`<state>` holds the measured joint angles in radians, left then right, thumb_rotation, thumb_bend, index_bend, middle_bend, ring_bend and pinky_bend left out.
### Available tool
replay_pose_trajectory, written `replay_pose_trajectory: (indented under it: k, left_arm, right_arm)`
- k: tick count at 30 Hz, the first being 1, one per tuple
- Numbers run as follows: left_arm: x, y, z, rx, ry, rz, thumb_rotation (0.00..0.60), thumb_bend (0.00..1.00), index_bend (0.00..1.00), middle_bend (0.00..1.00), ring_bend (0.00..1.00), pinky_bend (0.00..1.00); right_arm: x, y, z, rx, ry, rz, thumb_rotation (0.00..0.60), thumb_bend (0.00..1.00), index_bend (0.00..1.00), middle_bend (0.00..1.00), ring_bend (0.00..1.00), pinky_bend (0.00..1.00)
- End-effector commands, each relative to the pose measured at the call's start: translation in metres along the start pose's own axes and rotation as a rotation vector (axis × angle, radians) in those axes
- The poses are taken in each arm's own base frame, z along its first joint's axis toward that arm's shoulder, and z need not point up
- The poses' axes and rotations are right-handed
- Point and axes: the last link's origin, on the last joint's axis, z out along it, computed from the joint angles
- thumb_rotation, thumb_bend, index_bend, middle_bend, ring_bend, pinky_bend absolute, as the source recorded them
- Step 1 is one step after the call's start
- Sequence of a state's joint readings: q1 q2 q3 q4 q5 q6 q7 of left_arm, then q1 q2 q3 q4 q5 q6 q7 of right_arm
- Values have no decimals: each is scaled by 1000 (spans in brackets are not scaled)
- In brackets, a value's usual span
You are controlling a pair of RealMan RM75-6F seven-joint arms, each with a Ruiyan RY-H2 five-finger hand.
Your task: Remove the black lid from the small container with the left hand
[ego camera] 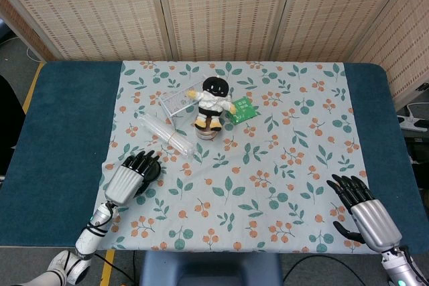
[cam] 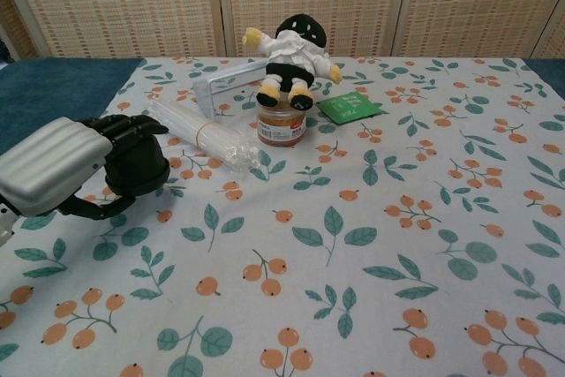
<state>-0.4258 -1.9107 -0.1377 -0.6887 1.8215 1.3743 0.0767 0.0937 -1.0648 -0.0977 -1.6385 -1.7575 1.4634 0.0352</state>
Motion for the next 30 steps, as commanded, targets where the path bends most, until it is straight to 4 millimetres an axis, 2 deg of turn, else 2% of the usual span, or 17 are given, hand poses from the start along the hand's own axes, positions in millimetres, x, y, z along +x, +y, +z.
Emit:
replay_pose_trajectory:
  k: [1, 7, 9, 12, 15, 24, 30]
  left_arm:
    - [-8, 5, 1, 6, -36, 0, 600, 495, 214, 284, 254, 301]
    - [-11, 6, -2, 16, -58, 1, 600, 409, 117, 244, 161, 120]
    - [-12, 6, -4, 26, -80, -21, 600, 383, 68, 203, 103, 98]
    - [-12, 7, -8, 27, -131, -50, 600, 355, 4, 104, 18, 91]
    - [-10, 10, -11, 23, -198, -91, 600, 337, 0, 15, 0, 89]
    - [2, 16, -18, 17, -399, -221, 600, 301, 0, 0, 0, 84]
    - [22, 19, -11, 14, -287, -278, 600, 295, 0, 0, 0, 84]
  right_arm:
    - [0, 0, 0, 0, 0, 0, 600, 185, 0, 0, 0, 0]
    - [0, 1, 1, -4, 3, -1, 600, 185, 0, 0, 0, 0]
    - [0, 0, 1, -3, 1, -1, 600, 185, 0, 0, 0, 0]
    - [0, 0, 1, -3, 2, -1, 600, 184, 0, 0, 0, 0]
    - [0, 0, 0, -5, 6, -1, 600, 185, 0, 0, 0, 0]
    - [1, 0, 0, -5, 9, 0, 600, 185, 0, 0, 0, 0]
    - [-1, -1, 0, -1, 3, -3, 600, 185, 0, 0, 0, 0]
